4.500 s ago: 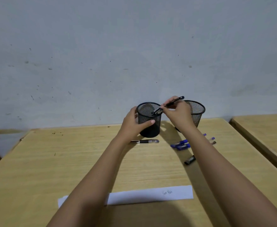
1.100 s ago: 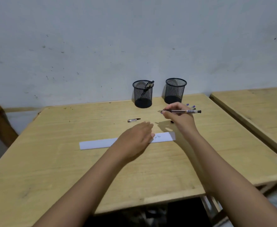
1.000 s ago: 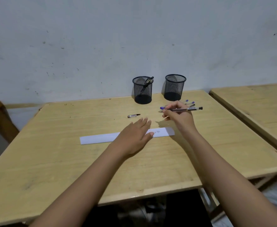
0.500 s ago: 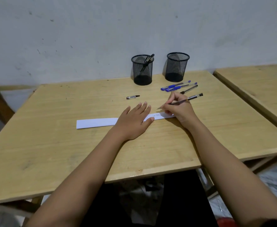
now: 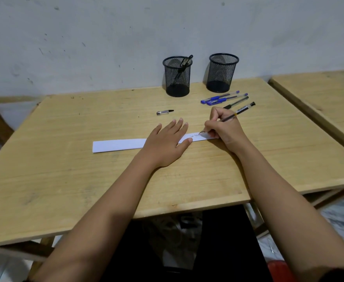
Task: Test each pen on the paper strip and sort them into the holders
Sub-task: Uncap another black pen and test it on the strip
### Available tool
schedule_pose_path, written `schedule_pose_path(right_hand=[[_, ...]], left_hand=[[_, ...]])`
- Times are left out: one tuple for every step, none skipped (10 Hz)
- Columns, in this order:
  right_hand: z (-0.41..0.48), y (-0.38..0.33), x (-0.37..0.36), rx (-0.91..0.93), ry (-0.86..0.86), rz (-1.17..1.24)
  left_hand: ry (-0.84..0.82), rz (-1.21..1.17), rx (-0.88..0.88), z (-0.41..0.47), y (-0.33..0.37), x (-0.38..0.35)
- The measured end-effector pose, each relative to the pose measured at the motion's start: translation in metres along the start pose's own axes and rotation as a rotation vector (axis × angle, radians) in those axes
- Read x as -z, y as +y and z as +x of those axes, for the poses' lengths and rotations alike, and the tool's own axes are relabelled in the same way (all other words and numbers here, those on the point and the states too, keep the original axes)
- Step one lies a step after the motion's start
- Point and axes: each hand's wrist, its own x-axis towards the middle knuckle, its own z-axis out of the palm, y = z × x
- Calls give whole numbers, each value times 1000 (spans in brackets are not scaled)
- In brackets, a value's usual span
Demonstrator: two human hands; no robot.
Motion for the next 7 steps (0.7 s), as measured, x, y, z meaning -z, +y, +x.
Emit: schedule_pose_path(right_hand=[[-1, -1, 0, -13, -8, 29], [0, -1, -1, -37, 19, 40], [2, -2, -2, -64, 37, 59], [3, -3, -3, -76, 52, 55], [5, -2, -6, -91, 45, 6], [5, -2, -6, -96, 49, 3], [4, -2, -5, -83, 66, -5]], left_hand=[[-5, 1, 3, 0, 0, 0], [-4, 2, 4, 1, 1, 0], [-10, 5, 5, 1, 1, 0], [-15, 9, 7, 1, 1, 1], [-14, 9, 7, 1, 1, 0], [-11, 7, 7, 1, 1, 0], [-13, 2, 5, 1, 1, 0]])
